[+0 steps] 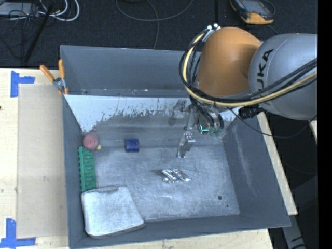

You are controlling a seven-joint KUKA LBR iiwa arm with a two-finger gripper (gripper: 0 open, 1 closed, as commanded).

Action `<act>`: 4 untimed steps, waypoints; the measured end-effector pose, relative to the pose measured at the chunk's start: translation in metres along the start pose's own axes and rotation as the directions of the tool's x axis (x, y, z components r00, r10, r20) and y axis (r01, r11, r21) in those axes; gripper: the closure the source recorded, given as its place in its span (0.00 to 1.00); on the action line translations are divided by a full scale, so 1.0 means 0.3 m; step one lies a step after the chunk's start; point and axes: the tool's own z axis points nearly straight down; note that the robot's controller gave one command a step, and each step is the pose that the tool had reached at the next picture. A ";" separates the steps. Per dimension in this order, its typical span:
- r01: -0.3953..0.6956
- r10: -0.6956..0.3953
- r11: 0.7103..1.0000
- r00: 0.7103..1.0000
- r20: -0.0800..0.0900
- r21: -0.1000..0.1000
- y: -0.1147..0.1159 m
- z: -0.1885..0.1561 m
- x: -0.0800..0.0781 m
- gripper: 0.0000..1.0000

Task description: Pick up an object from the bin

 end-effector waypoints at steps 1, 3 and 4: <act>0.385 -0.385 0.923 0.923 0.011 0.002 -0.109 0.451 0.119 0.00; 0.381 -0.381 0.925 0.924 0.015 0.005 -0.112 0.449 0.117 0.00; 0.380 -0.380 0.925 0.925 0.016 0.006 -0.116 0.444 0.116 1.00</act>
Offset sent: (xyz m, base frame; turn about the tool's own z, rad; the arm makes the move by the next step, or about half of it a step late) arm -0.0388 -0.0341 -0.1375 -0.3969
